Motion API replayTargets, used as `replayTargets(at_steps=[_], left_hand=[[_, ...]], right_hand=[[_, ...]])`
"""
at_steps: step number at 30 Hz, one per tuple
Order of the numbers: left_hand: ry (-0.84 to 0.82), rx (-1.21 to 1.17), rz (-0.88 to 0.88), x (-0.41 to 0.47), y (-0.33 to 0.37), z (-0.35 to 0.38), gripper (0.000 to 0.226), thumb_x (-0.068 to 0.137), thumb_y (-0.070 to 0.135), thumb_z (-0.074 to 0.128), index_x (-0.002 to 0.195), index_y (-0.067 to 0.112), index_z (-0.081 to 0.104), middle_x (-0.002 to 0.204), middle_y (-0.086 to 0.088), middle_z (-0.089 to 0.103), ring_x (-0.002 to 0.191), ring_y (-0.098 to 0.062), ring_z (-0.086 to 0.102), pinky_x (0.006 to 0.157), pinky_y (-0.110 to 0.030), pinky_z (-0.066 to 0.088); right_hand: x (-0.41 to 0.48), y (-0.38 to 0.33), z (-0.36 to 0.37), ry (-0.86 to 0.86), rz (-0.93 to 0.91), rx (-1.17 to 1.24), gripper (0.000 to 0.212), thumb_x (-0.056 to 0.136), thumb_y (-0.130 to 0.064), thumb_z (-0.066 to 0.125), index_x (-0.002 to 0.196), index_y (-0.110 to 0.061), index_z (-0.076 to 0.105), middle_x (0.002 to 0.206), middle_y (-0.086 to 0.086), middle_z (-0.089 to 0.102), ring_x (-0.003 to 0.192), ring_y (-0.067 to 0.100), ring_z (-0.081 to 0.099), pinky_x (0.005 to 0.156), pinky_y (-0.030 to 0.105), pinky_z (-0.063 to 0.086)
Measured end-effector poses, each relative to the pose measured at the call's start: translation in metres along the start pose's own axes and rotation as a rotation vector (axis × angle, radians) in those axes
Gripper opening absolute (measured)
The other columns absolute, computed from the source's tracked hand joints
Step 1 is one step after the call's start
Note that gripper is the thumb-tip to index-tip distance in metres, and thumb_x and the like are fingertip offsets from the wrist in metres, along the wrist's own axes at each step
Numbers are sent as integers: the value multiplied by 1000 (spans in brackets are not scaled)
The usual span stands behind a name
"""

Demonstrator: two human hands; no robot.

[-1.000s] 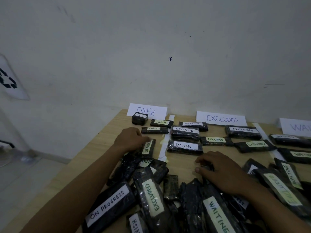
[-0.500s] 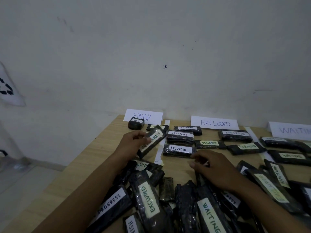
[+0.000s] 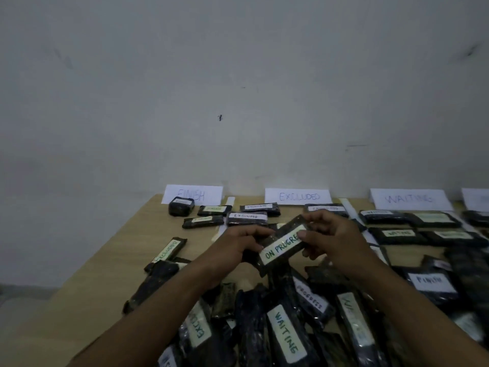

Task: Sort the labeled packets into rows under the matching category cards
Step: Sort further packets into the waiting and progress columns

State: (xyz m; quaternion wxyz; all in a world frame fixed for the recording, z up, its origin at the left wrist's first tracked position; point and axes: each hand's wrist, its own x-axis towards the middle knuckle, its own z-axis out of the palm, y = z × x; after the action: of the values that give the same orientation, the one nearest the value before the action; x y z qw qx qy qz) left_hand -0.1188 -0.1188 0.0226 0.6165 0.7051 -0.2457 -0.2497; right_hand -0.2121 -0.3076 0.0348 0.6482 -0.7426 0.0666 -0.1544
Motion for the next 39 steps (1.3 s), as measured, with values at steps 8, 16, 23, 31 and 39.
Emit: replayTargets(at_steps=[8, 16, 23, 31, 39], left_hand=[[-146, 60, 87, 33, 10, 79, 29, 63, 15, 59, 88, 14, 73, 82, -5, 72, 70, -17, 62, 60, -27, 44], [-298, 662, 605, 87, 8, 215, 21, 86, 36, 64, 107, 36, 61, 103, 23, 54, 96, 12, 47, 82, -4, 33], [-440, 949, 673, 113, -11, 270, 55, 87, 61, 47, 139, 48, 31, 137, 18, 36, 124, -4, 32, 100, -24, 32], [-390, 1001, 716, 113, -20, 278, 62, 92, 61, 38, 142, 56, 3, 137, 21, 35, 104, -2, 34, 90, -23, 33], [-405, 929, 716, 120, -25, 279, 60, 89, 64, 41, 138, 59, 6, 101, 42, 24, 97, 8, 30, 82, -14, 34]], right_hand=[[-43, 2, -117, 369, 16, 272, 22, 89, 4, 53, 106, -8, 59, 68, 14, 66, 41, 22, 58, 40, 26, 49], [-67, -2, -282, 795, -40, 181, 26, 91, 4, 52, 112, -11, 57, 90, 23, 63, 45, 21, 63, 43, 26, 52], [-49, 25, -420, 1108, 127, -140, 36, 90, 5, 52, 117, -18, 58, 101, 22, 65, 56, 26, 64, 52, 31, 53], [-7, 83, -505, 1180, 325, -438, 42, 80, 2, 60, 120, -9, 56, 113, 17, 59, 89, 36, 66, 71, 43, 58], [17, 118, -534, 1021, 519, -815, 28, 77, -2, 62, 104, 5, 63, 108, 22, 64, 102, 36, 61, 73, 28, 41]])
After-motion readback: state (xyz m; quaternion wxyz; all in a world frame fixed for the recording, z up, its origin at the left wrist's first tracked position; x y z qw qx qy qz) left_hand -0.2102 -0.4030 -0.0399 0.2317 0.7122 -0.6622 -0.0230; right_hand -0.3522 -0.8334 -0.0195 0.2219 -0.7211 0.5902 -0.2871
